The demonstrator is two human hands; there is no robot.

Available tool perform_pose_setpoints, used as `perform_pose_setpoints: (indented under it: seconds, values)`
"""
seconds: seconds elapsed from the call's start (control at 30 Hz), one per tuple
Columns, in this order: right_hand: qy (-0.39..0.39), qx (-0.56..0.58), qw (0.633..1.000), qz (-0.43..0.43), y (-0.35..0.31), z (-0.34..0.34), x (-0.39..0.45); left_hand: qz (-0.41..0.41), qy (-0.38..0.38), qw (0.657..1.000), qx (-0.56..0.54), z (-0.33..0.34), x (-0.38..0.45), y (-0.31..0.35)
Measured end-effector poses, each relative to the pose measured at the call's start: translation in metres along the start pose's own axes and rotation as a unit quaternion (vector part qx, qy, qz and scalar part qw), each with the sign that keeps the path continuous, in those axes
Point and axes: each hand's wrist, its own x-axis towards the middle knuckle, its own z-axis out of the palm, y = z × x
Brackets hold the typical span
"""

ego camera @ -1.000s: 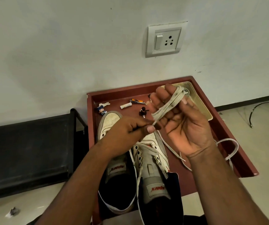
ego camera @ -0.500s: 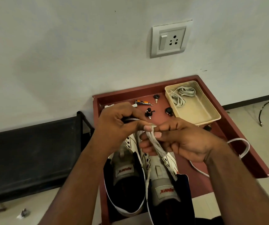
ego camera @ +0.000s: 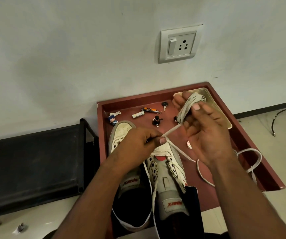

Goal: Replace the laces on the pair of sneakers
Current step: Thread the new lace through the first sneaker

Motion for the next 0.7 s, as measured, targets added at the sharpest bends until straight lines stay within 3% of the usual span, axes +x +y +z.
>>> perform_pose_setpoints:
  seconds: [0.07,0.13,0.23,0.33,0.4,0.47,0.53,0.6,0.7]
  values:
    - [-0.002,-0.247,0.969,-0.027,0.004,-0.007,-0.001,-0.018,-0.010,0.999,0.034,-0.007,-0.001,0.000]
    - [-0.053,-0.400,0.915,-0.015,0.010,-0.012,-0.002,-0.012,0.001,0.999,0.048,-0.017,-0.003,-0.001]
    - [-0.149,-0.454,0.874,0.081,0.017,-0.013,-0.003,0.067,0.059,0.993,0.071,-0.029,-0.004,-0.001]
    - [-0.205,-0.333,0.900,0.194,0.012,-0.008,-0.005,0.148,0.131,0.979,0.041,-0.031,-0.007,-0.001]
    - [-0.239,-0.186,0.910,0.283,0.001,-0.009,-0.008,0.163,0.163,0.973,-0.011,-0.030,-0.008,0.002]
    - [-0.306,-0.015,0.899,0.314,-0.008,-0.007,-0.011,0.175,0.173,0.967,-0.059,-0.025,-0.006,0.004]
    - [-0.352,0.127,0.886,0.273,-0.009,-0.004,-0.014,0.164,0.159,0.965,-0.128,-0.018,-0.003,0.005]
    - [-0.350,0.238,0.882,0.207,-0.005,0.001,-0.013,0.130,0.125,0.970,-0.165,-0.010,-0.002,0.005]
    - [-0.229,0.296,0.922,0.102,-0.005,0.006,-0.006,0.105,0.060,0.990,-0.079,-0.003,-0.003,0.008]
